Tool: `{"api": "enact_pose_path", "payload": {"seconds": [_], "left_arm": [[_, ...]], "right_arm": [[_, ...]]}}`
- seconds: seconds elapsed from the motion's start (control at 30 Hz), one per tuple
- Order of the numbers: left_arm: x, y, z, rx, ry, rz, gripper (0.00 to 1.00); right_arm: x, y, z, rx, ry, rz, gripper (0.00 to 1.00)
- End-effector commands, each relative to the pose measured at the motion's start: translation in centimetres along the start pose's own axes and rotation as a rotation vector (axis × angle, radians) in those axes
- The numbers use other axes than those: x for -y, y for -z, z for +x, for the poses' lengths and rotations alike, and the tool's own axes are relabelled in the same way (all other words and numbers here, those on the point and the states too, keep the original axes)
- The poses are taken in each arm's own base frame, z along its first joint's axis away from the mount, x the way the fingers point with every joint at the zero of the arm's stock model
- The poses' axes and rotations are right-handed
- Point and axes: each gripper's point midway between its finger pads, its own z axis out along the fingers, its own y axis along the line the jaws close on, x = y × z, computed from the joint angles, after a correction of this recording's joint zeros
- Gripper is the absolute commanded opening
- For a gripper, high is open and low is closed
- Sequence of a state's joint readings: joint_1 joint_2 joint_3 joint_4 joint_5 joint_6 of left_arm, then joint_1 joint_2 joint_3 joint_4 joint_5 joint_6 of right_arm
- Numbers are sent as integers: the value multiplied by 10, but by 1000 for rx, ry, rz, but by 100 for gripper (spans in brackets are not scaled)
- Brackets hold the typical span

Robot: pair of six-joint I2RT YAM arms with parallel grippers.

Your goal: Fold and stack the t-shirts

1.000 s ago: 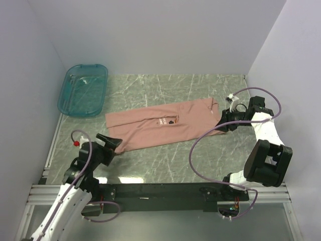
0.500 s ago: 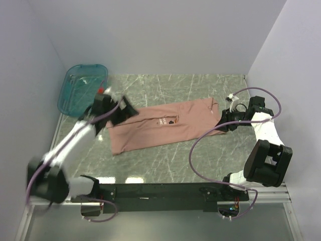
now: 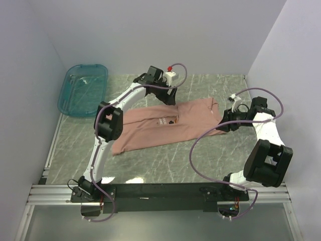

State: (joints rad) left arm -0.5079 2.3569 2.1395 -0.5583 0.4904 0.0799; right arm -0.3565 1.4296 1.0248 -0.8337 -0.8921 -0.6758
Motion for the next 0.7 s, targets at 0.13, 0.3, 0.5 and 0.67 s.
{"api": "enact_pose_path", "payload": {"seconds": [0.13,0.3,0.5,0.67], "left_arm": [[-8,-16,-32,111,-101,63,81],[-14,-33,-8,61,-54,67,77],[-17,-45,14,3,-15,68,74],[-22,-52,24,-18,-4,49,73]], "right_arm": [[-2,3,-8,30,2,-38,45],[-5,4,-9,37,2,-57,46],[-7,6,-10,47,-1,-70,46],[-8,8,-9,51,-6,-79,45]]}}
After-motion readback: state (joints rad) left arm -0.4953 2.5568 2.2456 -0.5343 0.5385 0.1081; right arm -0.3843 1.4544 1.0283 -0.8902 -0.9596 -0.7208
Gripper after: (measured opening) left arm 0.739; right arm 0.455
